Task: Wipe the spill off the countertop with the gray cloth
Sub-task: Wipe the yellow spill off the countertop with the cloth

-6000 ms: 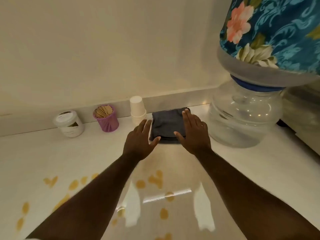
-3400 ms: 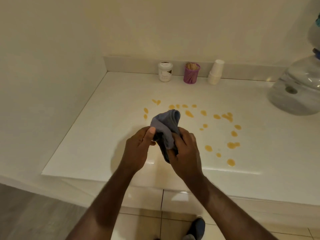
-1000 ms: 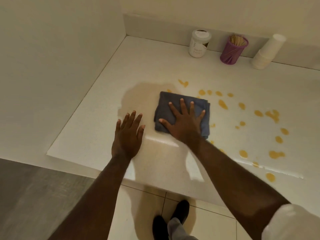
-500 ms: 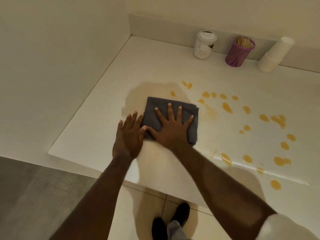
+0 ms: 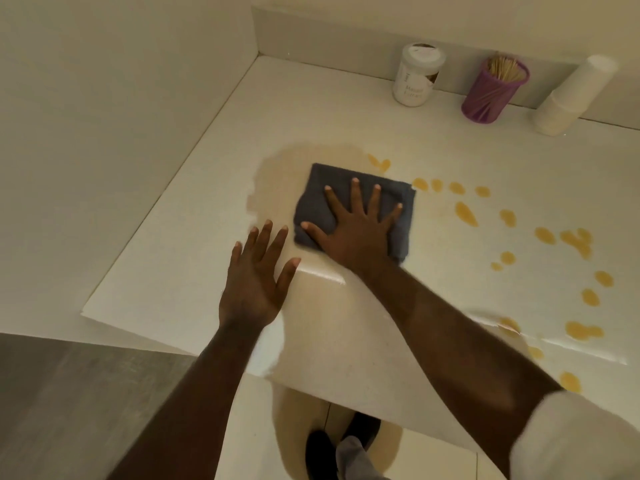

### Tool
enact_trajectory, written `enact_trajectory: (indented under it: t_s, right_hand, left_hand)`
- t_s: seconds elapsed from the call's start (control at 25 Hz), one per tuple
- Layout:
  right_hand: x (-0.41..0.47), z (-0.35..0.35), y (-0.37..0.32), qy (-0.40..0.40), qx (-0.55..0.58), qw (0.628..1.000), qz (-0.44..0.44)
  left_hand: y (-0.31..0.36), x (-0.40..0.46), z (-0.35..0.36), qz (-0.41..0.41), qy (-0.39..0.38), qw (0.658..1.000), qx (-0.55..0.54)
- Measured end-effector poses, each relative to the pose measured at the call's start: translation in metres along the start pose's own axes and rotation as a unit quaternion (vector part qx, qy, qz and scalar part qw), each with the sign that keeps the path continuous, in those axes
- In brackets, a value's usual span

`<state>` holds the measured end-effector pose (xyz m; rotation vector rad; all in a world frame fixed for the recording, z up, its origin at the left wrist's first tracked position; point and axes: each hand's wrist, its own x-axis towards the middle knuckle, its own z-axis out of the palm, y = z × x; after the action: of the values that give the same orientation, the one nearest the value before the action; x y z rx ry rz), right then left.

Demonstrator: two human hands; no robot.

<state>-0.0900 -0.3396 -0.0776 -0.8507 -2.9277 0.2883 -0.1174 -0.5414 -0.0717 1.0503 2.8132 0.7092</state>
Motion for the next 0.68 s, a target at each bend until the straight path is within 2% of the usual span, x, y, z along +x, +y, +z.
enact_trajectory:
  t_s: [0.16,0.28,0.68]
  right_hand:
    - [0.081,-0.014,0.017,-0.044,-0.009,0.999,-0.011]
    - [0.107,-0.022,0.052,-0.057,-0.015,0.997,0.040]
    - [0.060,-0.043,0.146,-0.029,-0.015,0.987,0.157]
  left_hand:
    - [-0.001,0.004,0.000,-0.014,-0.009,1.000,0.016]
    - [-0.002,0.007,0.001,-0.014,-0.020,1.000,0.019]
    - [-0.003,0.003,0.001,0.000,0.001,1.000,0.010]
